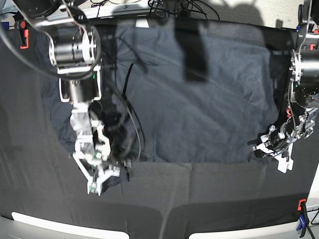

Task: Layout the t-shirt on the table in an organized manner, then fold the t-shirt properly
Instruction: 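Lift the shirt's end with both grippers and fold it toward the collar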

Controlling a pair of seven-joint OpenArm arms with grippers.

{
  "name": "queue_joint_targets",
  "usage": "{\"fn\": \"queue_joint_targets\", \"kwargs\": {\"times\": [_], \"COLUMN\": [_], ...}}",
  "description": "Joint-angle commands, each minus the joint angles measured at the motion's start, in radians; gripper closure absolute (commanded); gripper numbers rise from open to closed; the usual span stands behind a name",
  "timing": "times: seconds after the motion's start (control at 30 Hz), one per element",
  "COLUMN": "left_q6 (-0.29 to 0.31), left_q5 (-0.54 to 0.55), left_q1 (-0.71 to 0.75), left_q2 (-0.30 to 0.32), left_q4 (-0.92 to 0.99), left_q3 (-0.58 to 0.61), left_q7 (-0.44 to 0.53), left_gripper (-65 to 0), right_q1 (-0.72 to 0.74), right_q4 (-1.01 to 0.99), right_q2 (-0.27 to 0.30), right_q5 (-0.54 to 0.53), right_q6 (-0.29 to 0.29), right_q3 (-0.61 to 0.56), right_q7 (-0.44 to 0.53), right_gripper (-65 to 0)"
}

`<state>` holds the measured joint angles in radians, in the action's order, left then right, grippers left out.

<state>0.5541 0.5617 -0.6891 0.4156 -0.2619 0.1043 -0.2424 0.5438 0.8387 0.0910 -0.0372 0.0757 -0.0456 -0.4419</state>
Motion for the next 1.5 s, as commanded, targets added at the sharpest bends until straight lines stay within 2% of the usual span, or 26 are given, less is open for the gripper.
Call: {"fn": "queue_joint_targets", "kwargs": {"times": [0.0, 0.37, 0.47, 0.57, 0.6, 0.9, 1.03, 1.3, 1.47], "left_q6": [0.008, 0.008, 0.008, 0.008, 0.008, 0.008, 0.008, 0.009, 0.069], "left_q5": [0.005, 0.005, 0.005, 0.005, 0.005, 0.005, 0.005, 0.005, 0.009], "left_q1": [-0.026, -0.026, -0.026, -0.026, -0.026, -0.031, -0.031, -0.025, 0.039], "left_q2": [0.012, 0.012, 0.012, 0.013, 0.014, 0.015, 0.017, 0.023, 0.063], "left_q4": [-0.013, -0.013, -0.013, -0.013, -0.013, -0.042, -0.097, -0.224, -0.324], "left_q3": [-0.001, -0.001, -0.001, -0.001, -0.001, -0.001, -0.001, -0.001, -0.001], "left_q7": [0.006, 0.009, 0.009, 0.009, 0.01, 0.026, -0.037, -0.172, -0.176], "left_gripper": [0.0, 0.0, 0.0, 0.0, 0.0, 0.0, 0.0, 0.0, 0.0], "right_q1": [0.029, 0.021, 0.021, 0.024, 0.026, 0.026, 0.017, -0.074, -0.197], "right_q4": [0.018, -0.052, -0.068, -0.068, -0.067, -0.045, 0.029, 0.266, 0.423], "right_q2": [0.002, 0.003, 0.003, 0.003, 0.003, 0.003, 0.003, 0.003, 0.003], "right_q5": [0.0, 0.017, 0.063, 0.124, 0.141, 0.286, 0.299, 0.304, 0.424], "right_q6": [0.002, 0.002, 0.002, 0.003, 0.003, -0.002, -0.044, -0.045, -0.044], "right_q3": [0.0, 0.0, 0.0, 0.0, 0.0, -0.002, -0.037, -0.205, -0.237], "right_q7": [0.016, 0.034, 0.014, 0.005, 0.0, -0.04, -0.074, -0.153, -0.166], "right_gripper": [-31.6, -28.1, -17.8, -1.0, 0.0, 0.0, 0.0, 0.0, 0.0]}}
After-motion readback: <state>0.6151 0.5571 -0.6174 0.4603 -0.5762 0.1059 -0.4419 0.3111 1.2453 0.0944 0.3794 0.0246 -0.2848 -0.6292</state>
